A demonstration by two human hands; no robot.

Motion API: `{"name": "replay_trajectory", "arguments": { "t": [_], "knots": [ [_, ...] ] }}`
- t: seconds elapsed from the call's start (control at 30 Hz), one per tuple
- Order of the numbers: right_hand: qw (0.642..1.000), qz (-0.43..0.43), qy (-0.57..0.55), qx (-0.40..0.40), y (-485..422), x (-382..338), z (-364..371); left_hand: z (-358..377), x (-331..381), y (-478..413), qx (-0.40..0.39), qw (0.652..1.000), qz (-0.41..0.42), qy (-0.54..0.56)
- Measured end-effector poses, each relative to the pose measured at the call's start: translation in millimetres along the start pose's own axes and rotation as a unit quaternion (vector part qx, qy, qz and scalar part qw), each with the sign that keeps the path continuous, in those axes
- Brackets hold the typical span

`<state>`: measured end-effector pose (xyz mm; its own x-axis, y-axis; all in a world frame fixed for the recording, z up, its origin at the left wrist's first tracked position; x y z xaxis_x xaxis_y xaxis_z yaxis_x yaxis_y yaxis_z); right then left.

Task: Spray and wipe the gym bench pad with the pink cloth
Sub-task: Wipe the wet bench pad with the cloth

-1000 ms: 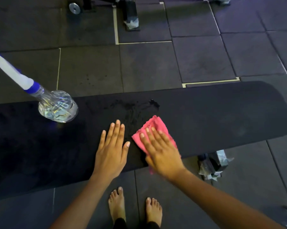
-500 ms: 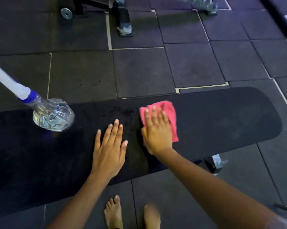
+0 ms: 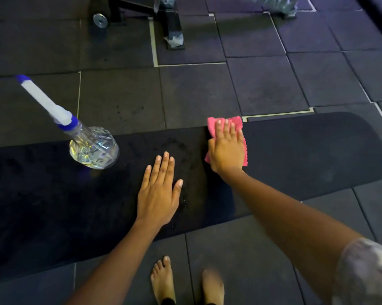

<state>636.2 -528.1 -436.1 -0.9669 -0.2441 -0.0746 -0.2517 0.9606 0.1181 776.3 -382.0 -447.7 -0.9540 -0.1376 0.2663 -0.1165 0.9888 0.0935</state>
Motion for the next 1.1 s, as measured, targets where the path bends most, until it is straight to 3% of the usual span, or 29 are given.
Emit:
{"name": "replay_trajectory", "arguments": {
  "t": [0.13,0.27,0.37,0.4,0.5,0.63,0.73,0.83,0.87,0.97,1.1],
  "knots": [
    [0.973,-0.227,0.005,-0.052,21,-63,15,-4,0,1,0.012,1.0,-0.005,0.015],
    [0.997,-0.076,0.007,-0.013,-10,-21,-4,-10,-3,2,0.036,0.998,-0.026,0.044],
    [0.968,-0.246,-0.002,-0.058,11,-63,7,-11,-3,3,0.044,0.997,-0.033,0.045],
    [0.963,-0.262,-0.002,-0.061,10,-65,8,-11,-5,4,0.047,0.997,-0.041,0.046],
    [0.992,-0.123,-0.002,-0.025,-7,-37,0,-11,-9,6,0.05,0.996,-0.055,0.049],
    [0.96,-0.278,0.004,-0.046,25,-79,14,-10,-9,5,0.049,0.996,-0.051,0.059],
    [0.989,-0.148,-0.008,-0.015,14,-54,8,-11,-11,7,0.048,0.996,-0.039,0.062],
    [0.967,-0.253,0.012,-0.017,33,-82,14,-16,-17,15,0.062,0.995,-0.062,0.044],
    [0.969,-0.248,0.003,-0.02,34,-79,15,-16,-22,16,0.068,0.993,-0.083,0.046],
    [0.997,-0.072,-0.021,0.0,25,-42,9,-14,-28,19,0.065,0.991,-0.106,0.045],
    [0.969,-0.244,0.013,-0.03,43,-76,16,-12,-27,17,0.062,0.993,-0.094,0.032]
  ]
}}
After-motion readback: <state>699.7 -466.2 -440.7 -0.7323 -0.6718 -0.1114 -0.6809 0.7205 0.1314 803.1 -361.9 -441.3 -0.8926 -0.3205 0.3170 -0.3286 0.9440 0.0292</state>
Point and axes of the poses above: each hand's wrist, its own y-axis away from the middle knuckle, its own z-axis out of the palm, x = y × z, the point moved 9 cm from there along -y, towards the middle knuckle, and after that the axes turned 1 degree about y, right-handed, at the moved point
